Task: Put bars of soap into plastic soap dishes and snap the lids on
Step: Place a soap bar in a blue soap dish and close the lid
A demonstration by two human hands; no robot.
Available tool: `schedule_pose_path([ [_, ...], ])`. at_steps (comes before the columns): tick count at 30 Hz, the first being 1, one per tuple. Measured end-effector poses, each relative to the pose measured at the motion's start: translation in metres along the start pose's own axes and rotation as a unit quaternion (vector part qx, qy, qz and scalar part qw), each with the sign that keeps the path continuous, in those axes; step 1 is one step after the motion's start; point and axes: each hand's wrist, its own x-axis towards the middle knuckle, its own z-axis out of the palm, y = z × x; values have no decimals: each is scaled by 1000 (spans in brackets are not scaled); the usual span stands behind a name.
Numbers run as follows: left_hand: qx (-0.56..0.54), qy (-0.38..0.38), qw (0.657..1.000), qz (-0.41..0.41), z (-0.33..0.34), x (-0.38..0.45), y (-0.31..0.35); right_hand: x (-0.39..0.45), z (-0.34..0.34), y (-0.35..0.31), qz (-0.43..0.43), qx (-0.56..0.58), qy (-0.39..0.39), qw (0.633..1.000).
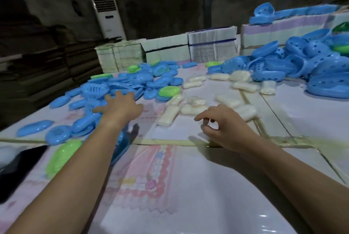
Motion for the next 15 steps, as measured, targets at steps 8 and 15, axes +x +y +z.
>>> schedule_pose_path([
  [8, 5, -25, 998, 59, 41, 0, -24, 0, 0, -6, 7, -1, -32, 999],
  [15, -197, 81, 955, 208, 42, -12, 14, 0, -1, -2, 28, 10, -13, 999],
])
